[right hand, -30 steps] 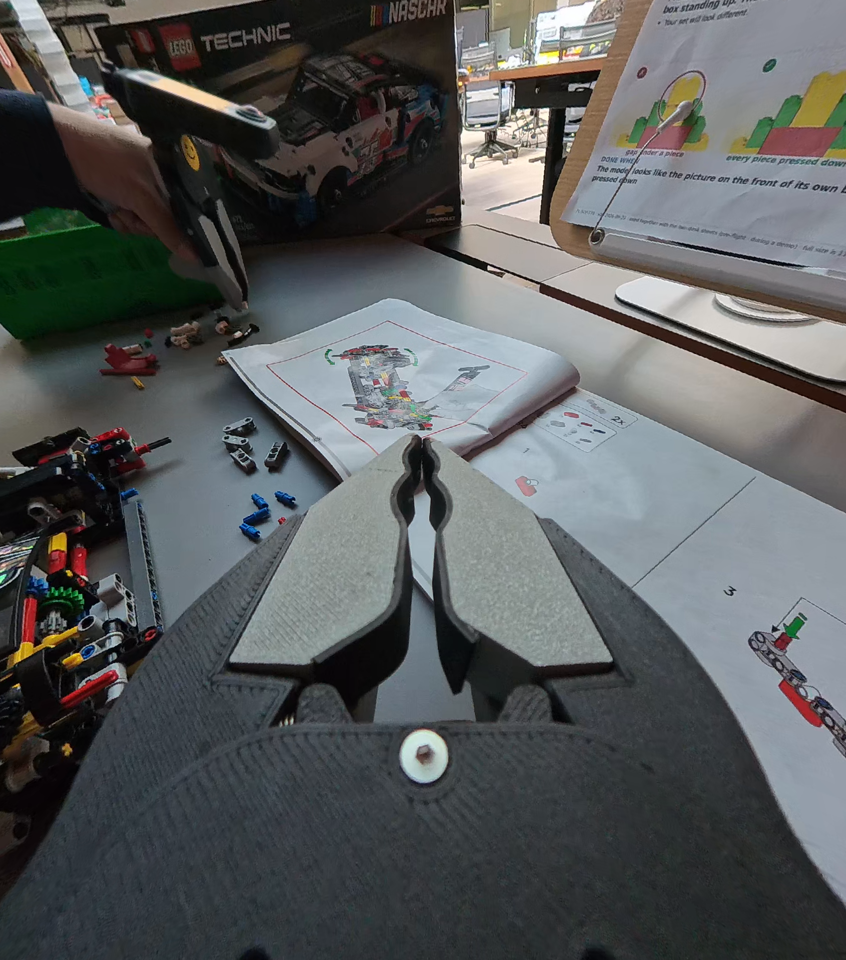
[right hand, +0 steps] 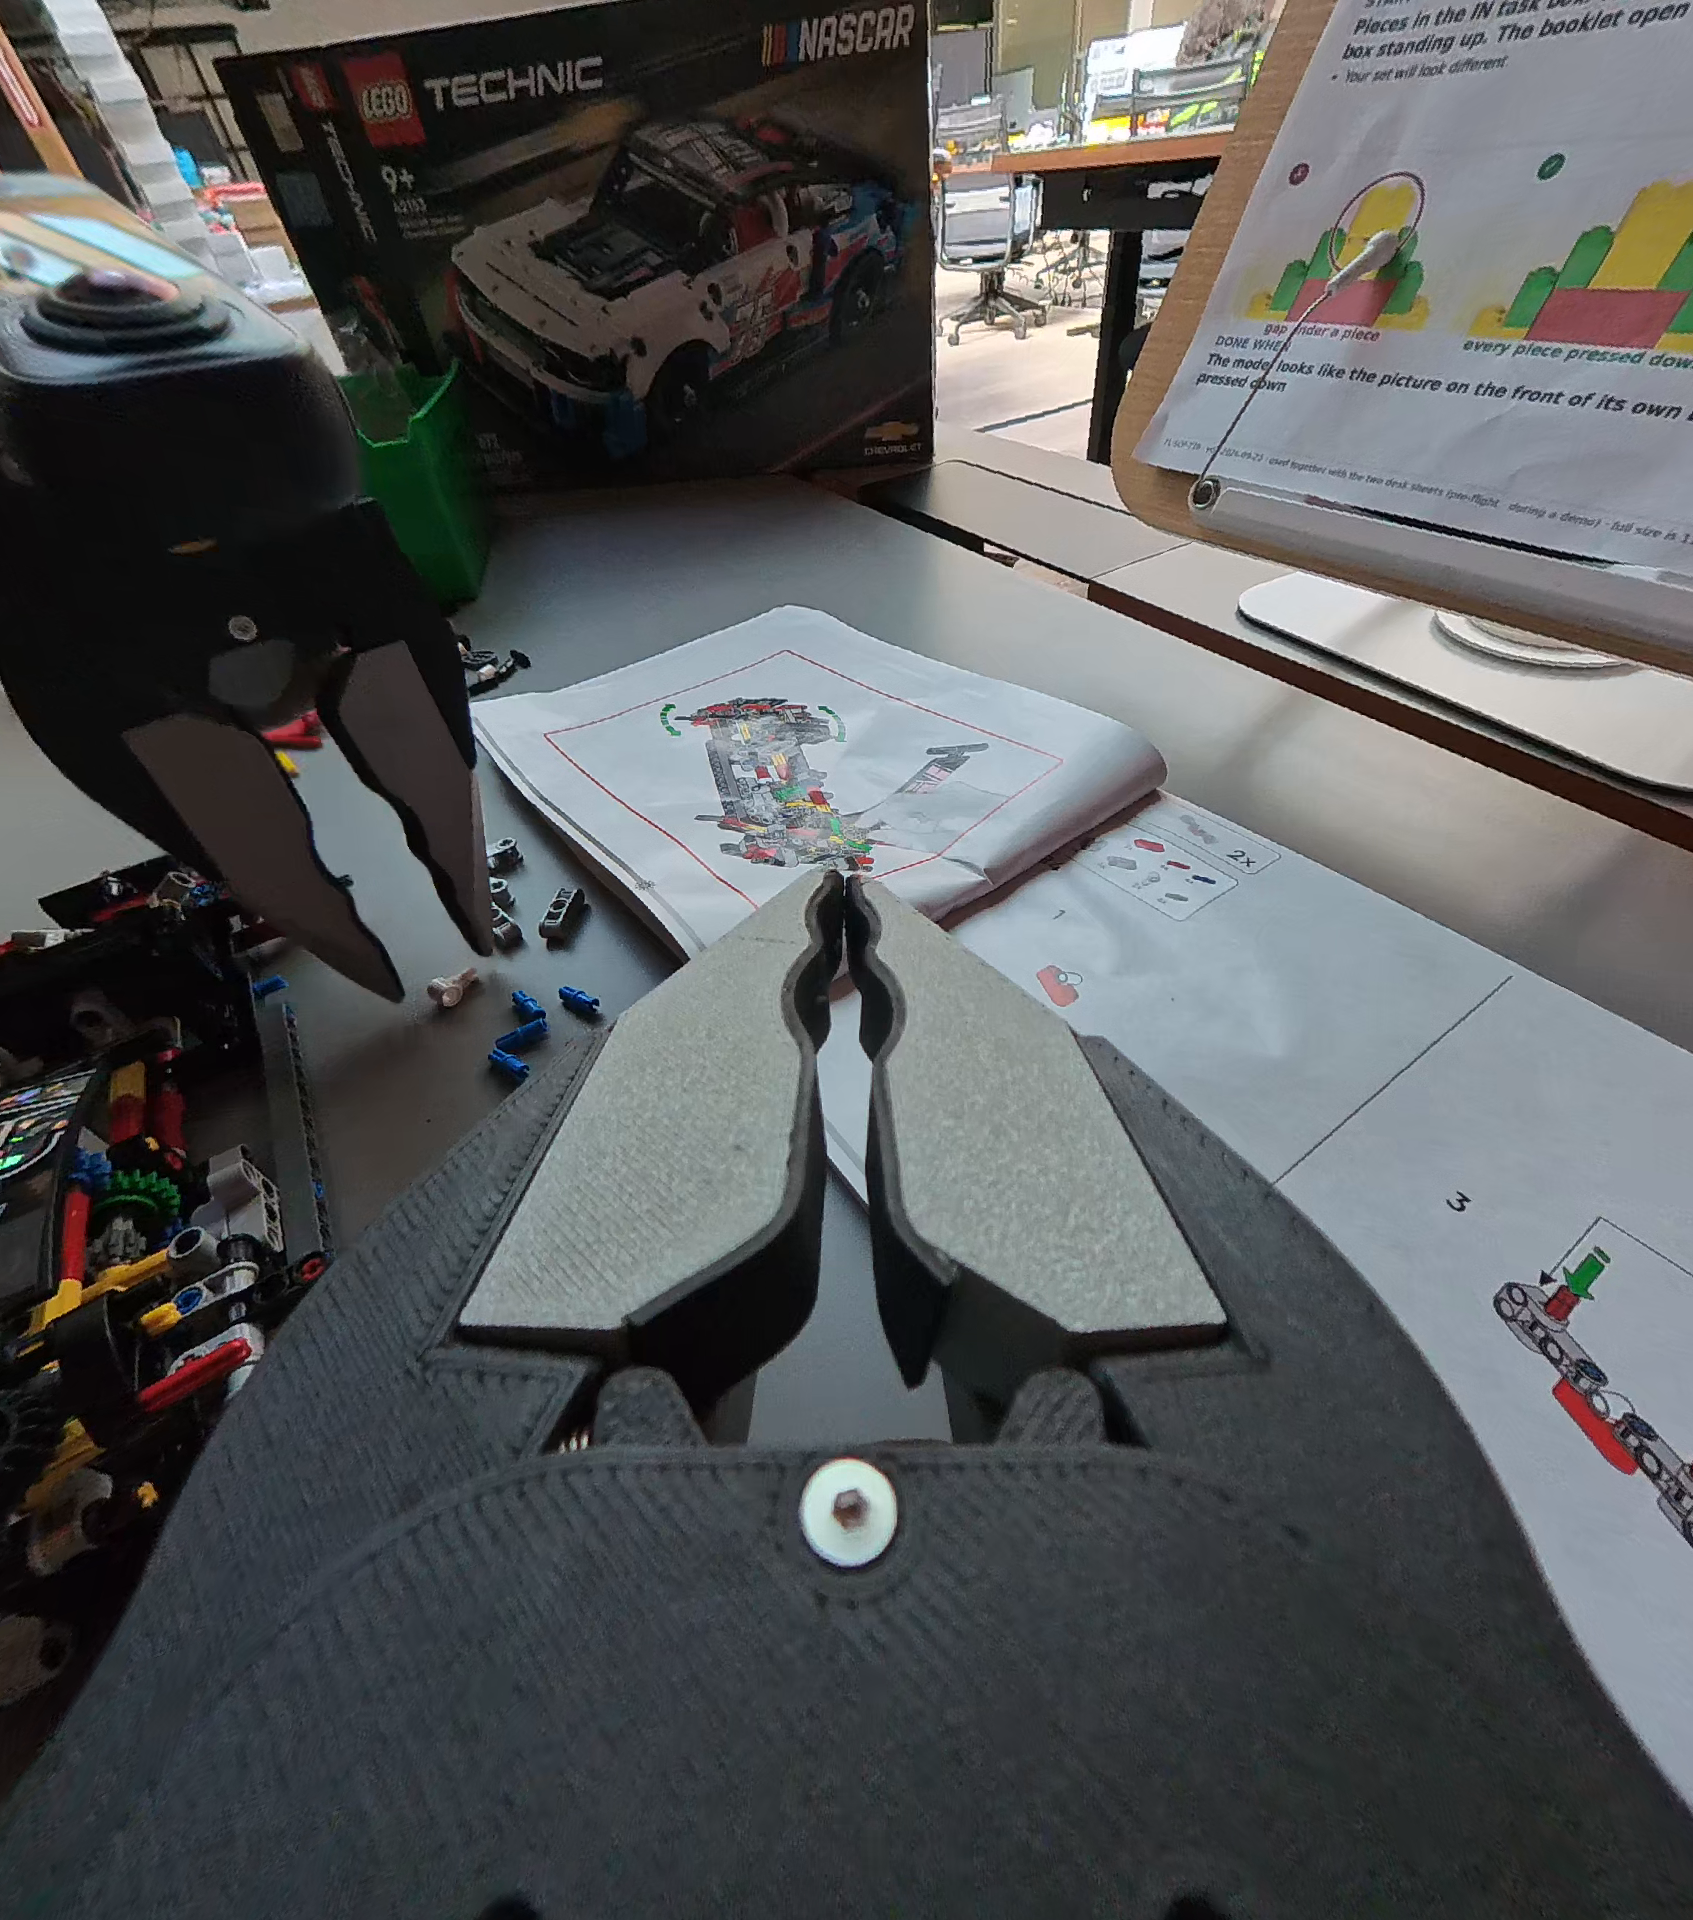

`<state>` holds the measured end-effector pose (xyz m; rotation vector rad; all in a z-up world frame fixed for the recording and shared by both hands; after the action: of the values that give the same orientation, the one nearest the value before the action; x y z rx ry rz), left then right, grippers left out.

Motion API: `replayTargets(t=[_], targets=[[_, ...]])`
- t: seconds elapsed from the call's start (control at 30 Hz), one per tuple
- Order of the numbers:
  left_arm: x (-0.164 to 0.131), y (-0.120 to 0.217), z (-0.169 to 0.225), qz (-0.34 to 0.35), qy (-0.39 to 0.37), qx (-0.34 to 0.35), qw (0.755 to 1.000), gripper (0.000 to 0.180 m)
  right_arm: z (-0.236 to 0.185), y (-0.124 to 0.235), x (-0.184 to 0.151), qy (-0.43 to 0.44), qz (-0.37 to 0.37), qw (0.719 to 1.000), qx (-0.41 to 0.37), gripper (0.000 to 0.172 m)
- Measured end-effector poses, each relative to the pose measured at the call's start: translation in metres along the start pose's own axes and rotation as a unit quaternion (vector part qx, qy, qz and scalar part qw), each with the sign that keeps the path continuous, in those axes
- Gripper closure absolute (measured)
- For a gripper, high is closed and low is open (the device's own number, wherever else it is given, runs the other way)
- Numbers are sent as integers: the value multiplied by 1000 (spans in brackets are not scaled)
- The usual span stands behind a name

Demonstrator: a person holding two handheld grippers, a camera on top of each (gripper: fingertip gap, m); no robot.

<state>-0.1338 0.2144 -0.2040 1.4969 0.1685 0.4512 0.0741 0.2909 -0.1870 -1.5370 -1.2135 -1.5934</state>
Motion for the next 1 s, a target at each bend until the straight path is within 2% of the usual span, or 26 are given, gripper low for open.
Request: replayTargets(t=[0.13,0.23,0.37,0.5,0.63,0.73,1.0], targets=[[-10,28,-8,19,20,25,999,158,0,1,0,0,1,1000,-1,172],[-32,67,-19,58,55,61,995,158,1,2,1,0,2,1000,-2,172],[-87,123,-31,98,123,135,978,160,2,2,1,-3,4,1000,-3,172],[-148,149,-27,107,191,176,960,160,2,-1,-2,-3,-4,1000,-3,172],[-191,149,-19,122,237,183,946,162,3,-1,-4,-4,-9,1000,-8,172],[-215,139,-22,104,263,191,940,163,5,-1,-6,-9,-10,1000,-13,172],[-242,112,-40,47,294,204,932,163,9,2,-9,-20,-9,999,-24,172]])
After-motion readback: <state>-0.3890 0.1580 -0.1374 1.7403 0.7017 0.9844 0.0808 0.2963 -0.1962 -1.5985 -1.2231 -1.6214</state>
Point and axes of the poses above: each gripper's, where its closed fingertips meet, y back along the fingers, x out of its top, z = x × y across the jaws, the point moved 9 cm from there along y, back along the fingers, and after that the axes turned 2 degrees about -x, right-handed, at the moved point
